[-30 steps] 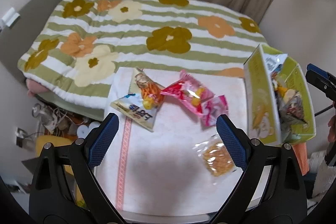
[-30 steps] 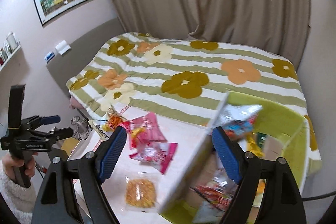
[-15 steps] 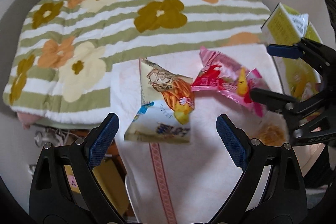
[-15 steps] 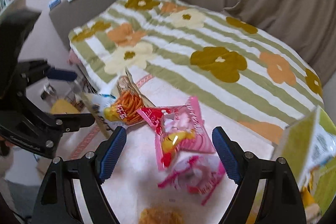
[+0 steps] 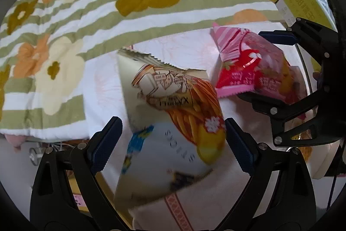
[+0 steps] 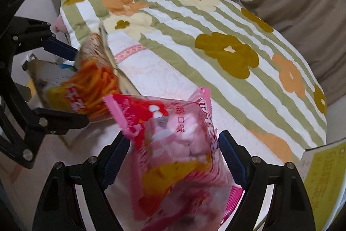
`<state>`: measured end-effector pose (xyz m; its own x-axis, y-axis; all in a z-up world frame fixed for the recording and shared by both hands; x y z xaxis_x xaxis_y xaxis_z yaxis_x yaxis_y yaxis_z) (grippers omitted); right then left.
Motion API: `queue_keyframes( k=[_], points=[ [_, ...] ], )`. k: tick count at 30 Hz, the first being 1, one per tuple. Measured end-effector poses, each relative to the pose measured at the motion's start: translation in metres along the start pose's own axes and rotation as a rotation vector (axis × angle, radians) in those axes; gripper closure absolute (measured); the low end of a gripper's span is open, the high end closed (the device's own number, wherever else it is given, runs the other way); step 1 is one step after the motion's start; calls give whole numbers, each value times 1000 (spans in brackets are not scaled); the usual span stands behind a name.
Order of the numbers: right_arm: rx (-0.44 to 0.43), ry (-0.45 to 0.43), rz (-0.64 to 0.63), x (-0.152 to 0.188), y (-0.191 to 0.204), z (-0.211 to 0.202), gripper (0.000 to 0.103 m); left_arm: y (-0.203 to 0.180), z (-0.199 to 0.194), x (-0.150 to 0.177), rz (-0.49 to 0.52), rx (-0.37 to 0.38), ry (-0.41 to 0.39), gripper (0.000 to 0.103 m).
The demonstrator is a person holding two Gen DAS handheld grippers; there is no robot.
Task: Organize snacks
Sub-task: 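Grasp the cream sticks bag with the left tool while the right tool grasps the pink marshmallow bag, then carry both bags over the box and open the right tool to drop the pink bag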
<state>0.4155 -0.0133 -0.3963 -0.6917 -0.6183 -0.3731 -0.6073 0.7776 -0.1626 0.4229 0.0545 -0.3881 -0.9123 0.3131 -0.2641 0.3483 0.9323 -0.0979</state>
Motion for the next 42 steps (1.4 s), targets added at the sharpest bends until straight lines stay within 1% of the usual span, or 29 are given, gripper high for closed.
queue_keyframes(
  k=[1, 2, 6, 9, 10, 11, 12, 16, 20, 26, 30, 33, 36, 39, 42],
  points=[
    [3, 40, 11, 3, -3, 7, 22, 0, 5, -1, -3, 5, 6, 10],
    [0, 57, 20, 4, -4, 11, 22, 1, 8, -2, -3, 7, 9, 10],
    [-38, 29, 42, -2, -4, 12, 22, 3, 17, -4, -3, 14, 17, 10],
    [-26, 21, 27, -4, -3, 15, 22, 2, 22, -4, 7, 20, 20, 10],
    [-21, 24, 18, -5, -2, 16, 22, 2, 24, -3, 13, 18, 22, 12],
    [-18, 26, 8, -5, -1, 16, 22, 2, 25, -3, 16, 19, 23, 17],
    [-15, 24, -2, -5, -1, 17, 22, 1, 26, -3, 16, 22, 25, 28],
    [-30, 10, 5, -8, 0, 18, 23, 2, 24, -5, 5, 30, 15, 33],
    [-42, -18, 38, -10, -2, 14, 31, 3, 18, -5, 2, 36, 2, 37],
    [-74, -58, 123, -15, -7, -1, 33, 7, -1, -11, -27, 40, -41, 38],
    [-72, -106, 186, -23, -14, -25, 33, 8, -21, -16, -41, 44, -79, 38],
    [-59, -141, 219, -28, -20, -54, 33, 5, -44, -20, -48, 49, -111, 38],
    [-55, -186, 257, -32, -29, -91, 33, -1, -69, -29, -43, 45, -147, 38],
    [-43, -219, 289, -30, -40, -121, 33, -16, -97, -40, -27, 42, -189, 38],
    [-35, -265, 317, -22, -55, -157, 33, -40, -123, -53, -7, 50, -233, 38]
  ],
)
Point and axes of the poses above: each gripper's, at about its wrist camera, not at the fingertips, and z roughly the way its jaws point, y to its left, x to its underside, the point moved 10 cm from there along z, roughly the way its jaws point, and after that the axes turned 1 degree about x, right-handed, at the moved point
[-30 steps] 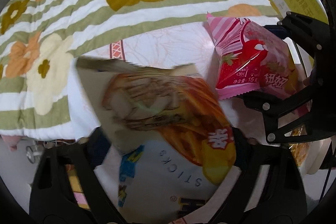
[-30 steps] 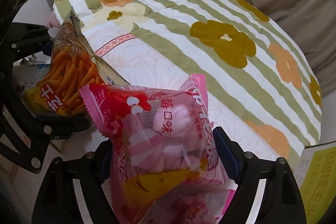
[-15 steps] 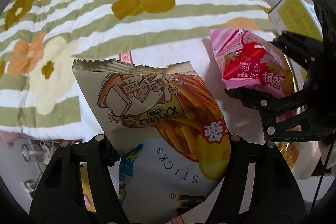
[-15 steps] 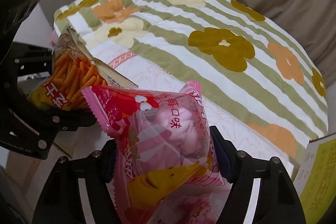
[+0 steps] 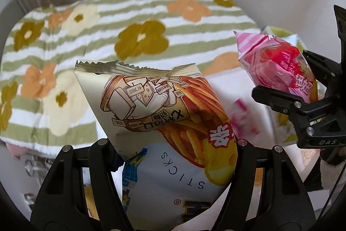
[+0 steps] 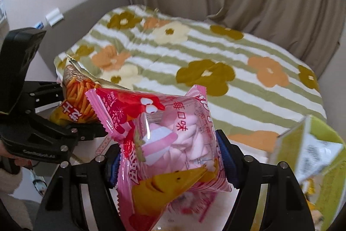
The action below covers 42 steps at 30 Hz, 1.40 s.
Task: Organize snacks
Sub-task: 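Carry both bags over the box and open the right tool to drop the pink bag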
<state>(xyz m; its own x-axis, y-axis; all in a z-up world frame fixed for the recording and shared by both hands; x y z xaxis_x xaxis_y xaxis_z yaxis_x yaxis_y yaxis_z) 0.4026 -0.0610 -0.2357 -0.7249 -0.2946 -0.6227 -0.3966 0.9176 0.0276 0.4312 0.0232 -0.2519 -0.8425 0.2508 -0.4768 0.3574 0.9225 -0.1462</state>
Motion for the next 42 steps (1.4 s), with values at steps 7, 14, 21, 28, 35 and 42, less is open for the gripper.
queue_keyframes(
  k=[7, 14, 21, 28, 35, 42],
  points=[
    [40, -77, 85, 13, -68, -85, 33, -90, -33, -36, 34, 50, -90, 38],
    [107, -79, 154, 52, -156, -141, 33, -202, -30, -63, 38, 121, -135, 38],
    [134, -39, 210, 94, -228, -152, 33, -286, 7, -69, 40, 152, -105, 38],
    [148, 11, 263, 118, -271, -134, 33, -330, 39, -68, 62, 152, -42, 38],
    [147, -30, 276, 117, -283, -129, 0, -336, 58, -73, 80, 142, -5, 38],
    [152, -15, 298, 129, -289, -130, 0, -339, 70, -82, 122, 146, 27, 38]
  ],
)
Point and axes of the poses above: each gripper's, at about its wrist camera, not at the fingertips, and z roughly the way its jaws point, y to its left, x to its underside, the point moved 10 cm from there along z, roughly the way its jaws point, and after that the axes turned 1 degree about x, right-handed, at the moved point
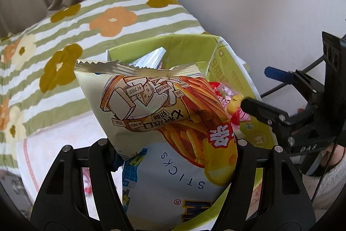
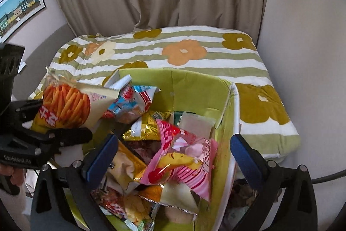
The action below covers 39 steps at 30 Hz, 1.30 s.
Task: Organize snacks
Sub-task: 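Carry both bags over the box and open the right tool to drop the pink bag, then open the left tool over the box to drop the cream sticks bag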
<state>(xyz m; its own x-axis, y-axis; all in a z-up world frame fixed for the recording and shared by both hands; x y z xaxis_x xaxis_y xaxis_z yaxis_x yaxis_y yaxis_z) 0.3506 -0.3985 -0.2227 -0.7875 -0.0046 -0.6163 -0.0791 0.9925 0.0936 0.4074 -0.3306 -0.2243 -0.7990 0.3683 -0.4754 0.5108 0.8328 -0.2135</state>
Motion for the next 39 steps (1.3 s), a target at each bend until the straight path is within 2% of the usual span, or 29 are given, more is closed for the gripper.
queue_keyframes(
  k=[12, 14, 15, 16, 18, 23, 30, 39],
  points=[
    [16, 8, 57, 17, -11, -16, 0, -21, 14, -46, 85, -1, 0, 36],
    [15, 7, 63, 18, -12, -17, 0, -21, 12, -57, 92, -35, -20, 25],
    [17, 7, 64, 20, -11, -18, 0, -20, 10, -60, 94, -47, -32, 9],
    [16, 10, 65, 22, -11, -19, 0, -19, 6, -62, 95, -50, -53, 1],
    [13, 12, 70, 25, -10, -20, 0, -18, -1, -63, 91, -39, -81, 1],
    [1, 17, 76, 34, -2, -24, 0, -8, -14, -47, 74, -43, -70, 1],
    [-12, 5, 41, 35, 16, -34, 0, 20, -47, -17, 5, -64, -101, 1],
    [-88, -30, -35, 22, 57, -57, 0, 82, -100, 29, -119, -178, -140, 1]
  ],
)
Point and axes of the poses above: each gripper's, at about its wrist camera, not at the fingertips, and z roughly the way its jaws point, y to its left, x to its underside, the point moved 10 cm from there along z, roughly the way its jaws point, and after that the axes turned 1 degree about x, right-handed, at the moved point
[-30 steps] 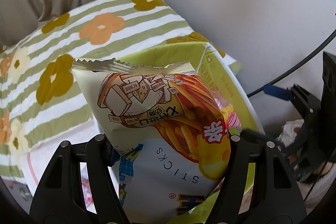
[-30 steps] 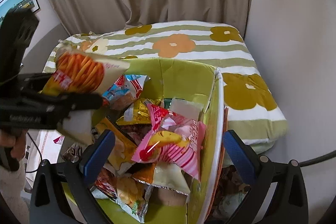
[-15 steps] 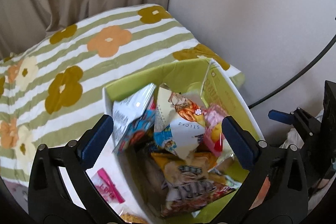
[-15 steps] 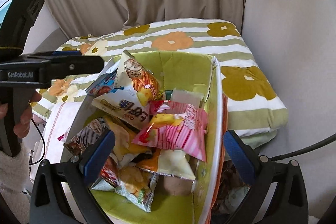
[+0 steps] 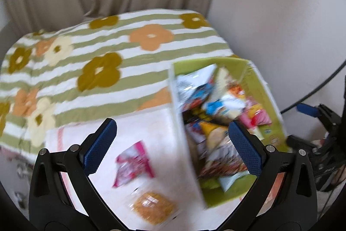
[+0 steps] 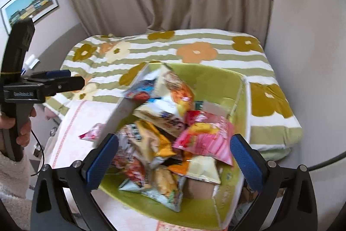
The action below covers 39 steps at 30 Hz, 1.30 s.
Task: Organize snacks
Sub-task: 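Open the left tool over the box to drop the cream sticks bag, then move both tools down toward the pink candy bag and the waffle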
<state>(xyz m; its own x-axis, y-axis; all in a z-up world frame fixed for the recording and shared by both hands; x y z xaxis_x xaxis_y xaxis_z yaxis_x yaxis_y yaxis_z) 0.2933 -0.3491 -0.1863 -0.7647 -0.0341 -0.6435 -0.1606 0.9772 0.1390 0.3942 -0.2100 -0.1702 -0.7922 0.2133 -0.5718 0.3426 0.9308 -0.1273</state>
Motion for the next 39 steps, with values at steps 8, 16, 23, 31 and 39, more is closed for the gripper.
queue_keyframes(
  k=[8, 16, 23, 31, 39],
  points=[
    [-57, -17, -13, 5, 59, -7, 0, 66, -15, 49, -31, -51, 51, 1],
    [4, -3, 8, 26, 117, -2, 0, 94, 5, 84, 132, 23, 161, 1],
    [107, 39, 74, 52, 151, 13, 0, 98, 33, 113, 366, 82, 255, 1],
    [128, 77, 108, 103, 193, 58, 0, 100, 78, 128, 501, 179, 345, 1],
    [82, 176, -96, 145, 222, 135, 0, 91, 132, 143, 530, 235, 424, 1]
  ],
)
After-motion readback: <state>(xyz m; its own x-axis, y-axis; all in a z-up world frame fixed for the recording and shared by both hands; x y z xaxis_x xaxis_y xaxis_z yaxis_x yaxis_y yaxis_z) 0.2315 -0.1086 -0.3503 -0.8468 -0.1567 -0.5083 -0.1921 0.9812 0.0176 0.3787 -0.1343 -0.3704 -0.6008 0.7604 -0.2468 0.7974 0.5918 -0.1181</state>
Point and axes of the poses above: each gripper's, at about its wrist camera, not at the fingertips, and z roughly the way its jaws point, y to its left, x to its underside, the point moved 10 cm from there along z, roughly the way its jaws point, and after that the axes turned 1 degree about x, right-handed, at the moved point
